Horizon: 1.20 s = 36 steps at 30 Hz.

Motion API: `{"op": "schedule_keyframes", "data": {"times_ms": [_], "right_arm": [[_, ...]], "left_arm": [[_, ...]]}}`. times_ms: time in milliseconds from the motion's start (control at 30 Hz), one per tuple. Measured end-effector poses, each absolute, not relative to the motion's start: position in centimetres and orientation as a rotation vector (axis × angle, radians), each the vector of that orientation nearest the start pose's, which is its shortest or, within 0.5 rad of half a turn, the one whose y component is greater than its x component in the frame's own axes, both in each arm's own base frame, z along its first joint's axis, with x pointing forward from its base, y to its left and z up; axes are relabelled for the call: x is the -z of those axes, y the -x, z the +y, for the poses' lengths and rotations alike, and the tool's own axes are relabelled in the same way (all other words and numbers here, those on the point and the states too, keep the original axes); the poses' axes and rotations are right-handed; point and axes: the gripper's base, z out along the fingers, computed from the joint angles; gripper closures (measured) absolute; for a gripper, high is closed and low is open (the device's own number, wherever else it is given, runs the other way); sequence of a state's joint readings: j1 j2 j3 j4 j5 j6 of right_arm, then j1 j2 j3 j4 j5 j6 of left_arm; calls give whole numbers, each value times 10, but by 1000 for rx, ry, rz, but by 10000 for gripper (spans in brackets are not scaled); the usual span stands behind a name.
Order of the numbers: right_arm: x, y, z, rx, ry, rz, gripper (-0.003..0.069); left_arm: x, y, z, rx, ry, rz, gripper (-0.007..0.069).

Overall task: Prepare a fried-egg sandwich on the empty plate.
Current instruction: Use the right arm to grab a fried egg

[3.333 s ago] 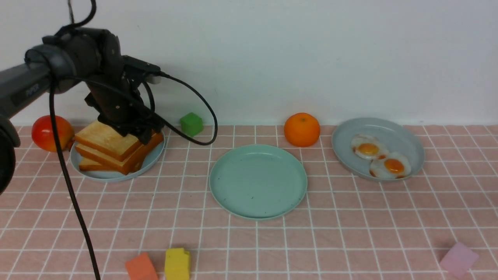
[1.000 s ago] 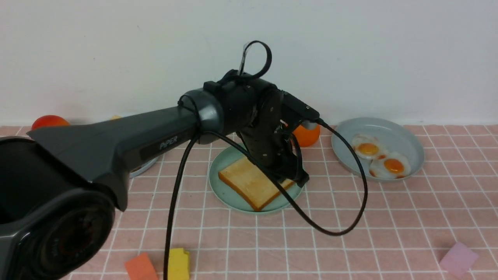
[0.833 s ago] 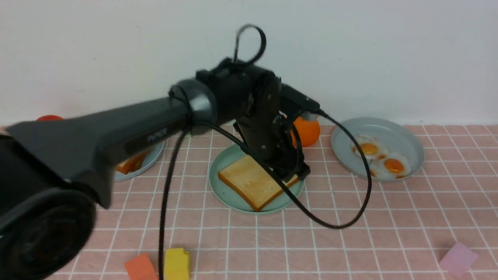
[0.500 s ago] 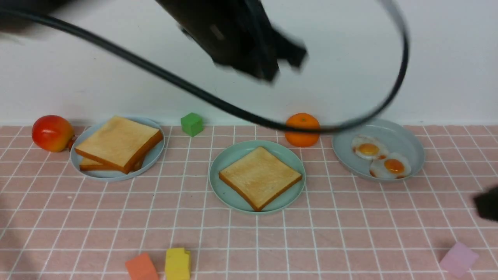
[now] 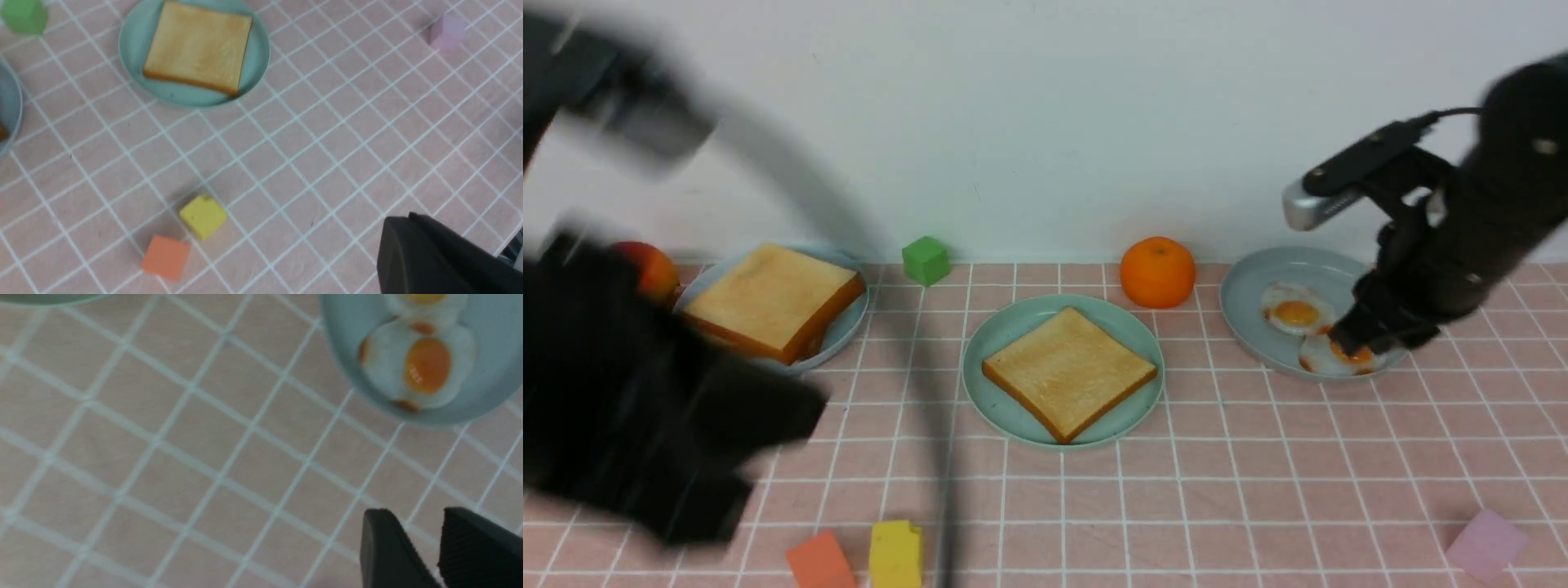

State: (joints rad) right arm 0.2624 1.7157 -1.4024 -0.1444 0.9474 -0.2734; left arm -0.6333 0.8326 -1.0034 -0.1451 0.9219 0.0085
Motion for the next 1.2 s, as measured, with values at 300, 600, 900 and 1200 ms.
{"op": "schedule_keyframes", "data": {"times_ms": [300, 600, 900, 1200], "right_arm": [[-228, -426, 54, 189, 1197, 2545, 405], [-187, -455, 51, 219, 1608, 2234, 273], [-170, -467, 49, 350, 1726, 2098, 253], [-164, -472, 47, 410, 1752, 2065, 253]], "left_arm": [[-399, -71, -63, 543, -628, 1962, 638], [-399, -71, -61, 521, -621, 1954, 638], [-400, -72, -61, 516, -621, 1934, 638], [-400, -74, -62, 506, -624, 1938, 638]]}}
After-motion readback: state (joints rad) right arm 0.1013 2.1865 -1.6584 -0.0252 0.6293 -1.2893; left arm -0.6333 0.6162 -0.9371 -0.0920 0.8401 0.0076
